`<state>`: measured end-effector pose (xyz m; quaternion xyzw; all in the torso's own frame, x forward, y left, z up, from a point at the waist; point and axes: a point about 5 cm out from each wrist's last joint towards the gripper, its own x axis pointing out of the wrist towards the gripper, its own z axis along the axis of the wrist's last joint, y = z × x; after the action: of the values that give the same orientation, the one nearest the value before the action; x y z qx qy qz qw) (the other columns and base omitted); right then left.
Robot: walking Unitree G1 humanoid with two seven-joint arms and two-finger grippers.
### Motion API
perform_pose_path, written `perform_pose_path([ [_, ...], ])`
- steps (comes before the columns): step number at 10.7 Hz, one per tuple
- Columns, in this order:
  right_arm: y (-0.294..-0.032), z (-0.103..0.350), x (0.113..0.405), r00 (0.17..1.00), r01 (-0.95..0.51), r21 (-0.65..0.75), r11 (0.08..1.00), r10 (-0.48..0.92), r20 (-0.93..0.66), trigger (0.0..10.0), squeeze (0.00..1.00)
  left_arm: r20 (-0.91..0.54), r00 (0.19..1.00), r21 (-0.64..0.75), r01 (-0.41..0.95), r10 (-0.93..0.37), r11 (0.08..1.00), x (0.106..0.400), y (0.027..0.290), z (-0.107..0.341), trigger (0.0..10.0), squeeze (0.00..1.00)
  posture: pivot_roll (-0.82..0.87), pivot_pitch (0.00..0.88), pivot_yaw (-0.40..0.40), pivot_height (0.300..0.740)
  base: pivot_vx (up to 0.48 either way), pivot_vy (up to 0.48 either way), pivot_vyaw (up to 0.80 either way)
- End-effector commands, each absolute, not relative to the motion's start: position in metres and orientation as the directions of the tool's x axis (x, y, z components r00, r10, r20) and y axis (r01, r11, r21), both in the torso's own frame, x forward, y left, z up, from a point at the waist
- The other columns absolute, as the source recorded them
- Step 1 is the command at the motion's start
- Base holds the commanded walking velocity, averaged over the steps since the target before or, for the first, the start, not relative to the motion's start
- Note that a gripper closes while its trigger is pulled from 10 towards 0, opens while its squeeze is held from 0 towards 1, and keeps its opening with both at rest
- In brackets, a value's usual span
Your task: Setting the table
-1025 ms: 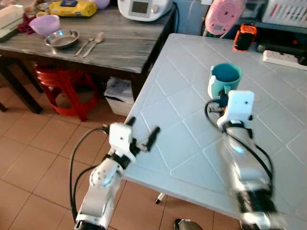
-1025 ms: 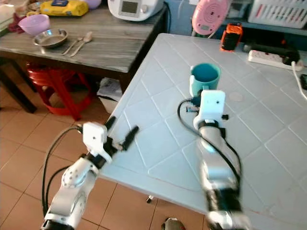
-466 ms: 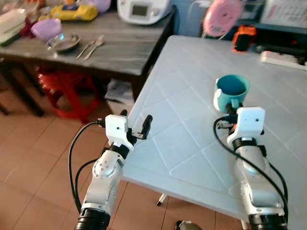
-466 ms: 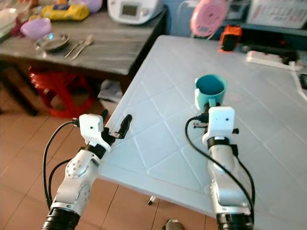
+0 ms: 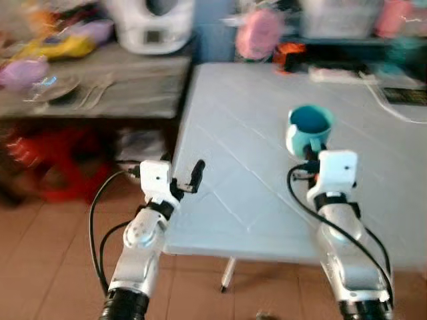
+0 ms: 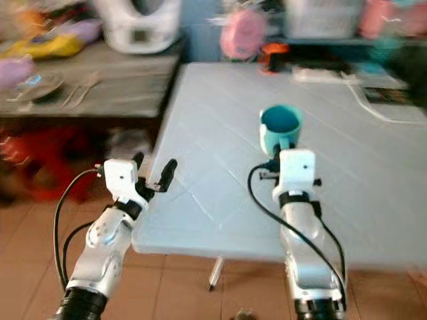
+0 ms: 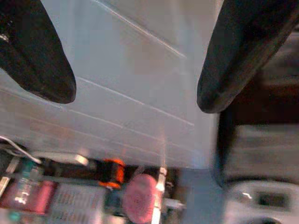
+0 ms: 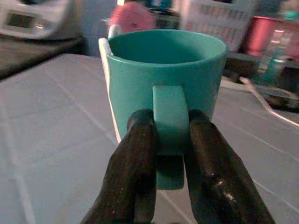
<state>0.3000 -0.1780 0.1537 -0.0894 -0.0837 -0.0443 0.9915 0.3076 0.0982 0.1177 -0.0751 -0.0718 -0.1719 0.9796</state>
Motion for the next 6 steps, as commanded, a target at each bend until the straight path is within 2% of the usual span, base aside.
perform_pose_path([
  [1,-0.1750,0.1557,0.2997,0.980,0.100,-0.163,0.982,-0.069,0.184,10.0,0.00,0.162,0.926,-0.116,0.362,-0.342,0.925,0.3052,0.0970,0.1157,10.0,0.00,-0.23,0.068,0.073,0.740,0.000,0.420,0.00],
  [6,-0.1691,0.1544,0.2997,0.981,0.086,-0.173,0.981,-0.053,0.186,10.0,0.00,0.163,0.924,-0.123,0.367,-0.346,0.922,0.3055,0.0929,0.1151,10.0,0.00,-0.23,0.071,0.071,0.740,0.000,0.441,0.00],
])
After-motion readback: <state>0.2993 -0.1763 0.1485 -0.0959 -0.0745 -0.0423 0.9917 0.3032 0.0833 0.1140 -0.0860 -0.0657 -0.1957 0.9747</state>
